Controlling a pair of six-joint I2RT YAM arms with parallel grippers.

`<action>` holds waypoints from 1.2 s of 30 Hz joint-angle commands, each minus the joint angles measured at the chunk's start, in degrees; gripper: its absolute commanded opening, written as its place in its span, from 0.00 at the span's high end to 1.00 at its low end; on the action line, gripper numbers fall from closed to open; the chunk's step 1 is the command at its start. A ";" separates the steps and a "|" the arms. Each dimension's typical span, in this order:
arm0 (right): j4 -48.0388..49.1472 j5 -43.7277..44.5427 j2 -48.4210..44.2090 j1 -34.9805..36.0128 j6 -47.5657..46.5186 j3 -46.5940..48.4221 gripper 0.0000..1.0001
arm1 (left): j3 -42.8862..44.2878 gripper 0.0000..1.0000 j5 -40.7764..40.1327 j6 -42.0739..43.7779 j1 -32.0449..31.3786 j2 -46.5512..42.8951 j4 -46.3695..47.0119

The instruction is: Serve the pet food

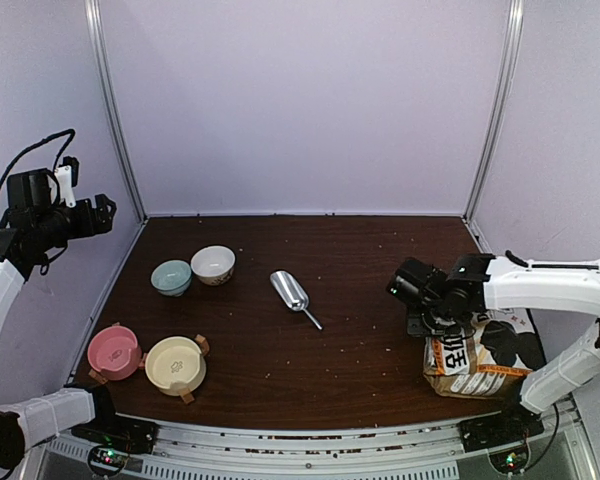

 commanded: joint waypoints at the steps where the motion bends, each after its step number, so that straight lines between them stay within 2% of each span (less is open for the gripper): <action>1: 17.37 -11.24 -7.75 -3.46 -5.90 -0.47 1.00 | -0.33 0.02 -0.90 0.56 0.14 0.42 2.49; 5: 24.02 -19.60 -11.61 -6.17 -8.06 0.05 1.00 | -0.31 0.02 -1.10 0.26 0.31 0.45 2.54; 14: 32.27 -30.49 -12.71 -7.68 -10.38 5.71 1.00 | -0.37 0.02 -0.18 -0.82 1.50 1.49 2.57; 26: 50.21 -46.09 -13.48 -9.64 -1.35 7.84 1.00 | -0.53 0.02 -2.23 -0.47 1.85 0.88 2.61; 36: 60.35 -50.11 -14.77 -10.44 4.26 6.72 1.00 | -0.72 0.02 -3.25 -0.27 1.87 0.07 2.83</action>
